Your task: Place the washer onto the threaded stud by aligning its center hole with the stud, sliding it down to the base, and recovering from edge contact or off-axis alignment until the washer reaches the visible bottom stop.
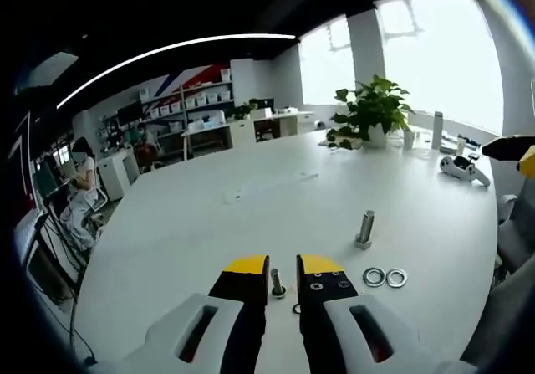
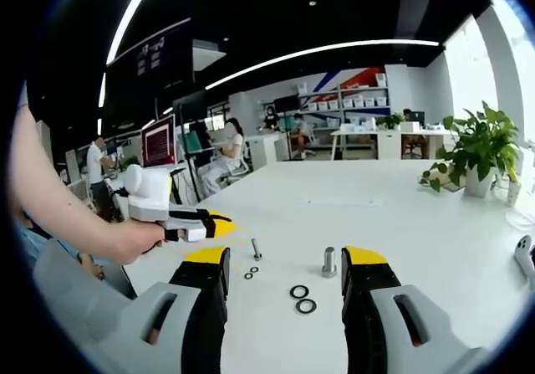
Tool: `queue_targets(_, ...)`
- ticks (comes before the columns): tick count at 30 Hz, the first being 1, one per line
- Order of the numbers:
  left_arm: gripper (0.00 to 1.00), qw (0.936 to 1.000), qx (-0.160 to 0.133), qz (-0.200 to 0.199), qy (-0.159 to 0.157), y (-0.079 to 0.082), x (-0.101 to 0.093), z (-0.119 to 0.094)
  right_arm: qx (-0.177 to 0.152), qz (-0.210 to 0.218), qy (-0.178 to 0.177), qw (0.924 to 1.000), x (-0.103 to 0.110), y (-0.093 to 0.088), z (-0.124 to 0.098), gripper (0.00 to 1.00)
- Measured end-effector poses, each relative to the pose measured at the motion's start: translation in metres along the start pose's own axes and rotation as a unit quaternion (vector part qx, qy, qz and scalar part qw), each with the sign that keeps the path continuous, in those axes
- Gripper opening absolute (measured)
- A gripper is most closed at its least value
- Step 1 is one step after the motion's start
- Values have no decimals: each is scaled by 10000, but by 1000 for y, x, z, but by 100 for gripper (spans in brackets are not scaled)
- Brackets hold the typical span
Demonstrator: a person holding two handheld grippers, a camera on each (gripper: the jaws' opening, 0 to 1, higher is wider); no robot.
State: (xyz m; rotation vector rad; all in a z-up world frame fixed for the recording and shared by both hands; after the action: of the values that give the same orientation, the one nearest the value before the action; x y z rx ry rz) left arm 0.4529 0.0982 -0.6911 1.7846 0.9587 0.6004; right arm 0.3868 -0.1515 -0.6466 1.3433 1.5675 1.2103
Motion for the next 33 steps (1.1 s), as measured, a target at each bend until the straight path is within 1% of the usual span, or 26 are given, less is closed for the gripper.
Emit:
queue_targets(6, 12, 9999, -154, -16, -56, 5, -11, -13, -18, -16, 40, 10000, 1, 0, -1, 55)
queue_targets(8, 12, 9997, -229, -62, -35, 6, -7, -14, -15, -41, 41, 10000, 2, 0, -1, 55)
queue_targets(13, 13, 9979, -527, -347, 150, 3, -14, -29, 51, -5, 53, 10000, 2, -2, 0, 55)
queue_targets(14, 14, 9979, -531, -328, 167, 3, -15, -31, 60, -11, 52, 10000, 1, -3, 0, 55)
queue_targets(17, 14, 9967, -684, -374, 223, 4, -18, -44, 72, -54, 77, 9999, 4, -3, 1, 55)
queue_targets(18, 14, 9959, -762, -405, 266, 5, -18, -48, 70, -80, 94, 9999, 5, -3, 0, 55)
queue_targets(19, 14, 9937, -949, -499, 329, 8, -18, -54, 67, -97, 109, 9999, 6, -3, 0, 55)
queue_targets(20, 15, 9925, -1026, -557, 363, 9, -17, -58, 70, -145, 129, 9998, 6, -3, 0, 55)
queue_targets(21, 15, 9921, -1052, -550, 415, 10, -18, -66, 71, -176, 138, 9997, 7, -3, 0, 55)
queue_targets(23, 16, 9916, -1099, -491, 477, 10, -20, -72, 39, -229, 163, 9996, 8, -2, -1, 55)
queue_targets(27, 16, 9922, -1054, -438, 507, 8, -23, -82, 31, -246, 197, 9995, 9, -1, -1, 55)
queue_targets(29, 16, 9911, -1129, -439, 543, 9, -23, -88, 21, -221, 214, 9995, 9, -1, -2, 55)
queue_targets(33, 16, 9909, -1154, -385, 577, 12, -27, -96, -10, -212, 207, 9996, 7, 0, -3, 55)
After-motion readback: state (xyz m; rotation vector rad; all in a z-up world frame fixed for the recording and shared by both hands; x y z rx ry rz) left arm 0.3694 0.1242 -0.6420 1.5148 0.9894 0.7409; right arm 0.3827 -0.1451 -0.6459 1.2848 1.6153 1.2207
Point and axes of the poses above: the point that each gripper's makers call its tool centre point, and the gripper's own axes: z roughly forward along the fingers, x roughly to its left, y roughly out of its top, the point moved 8 cm from there along -z, roughly backward along the fingers, and after that the axes turned 15 degrees about -y, right-handed, at the moved point
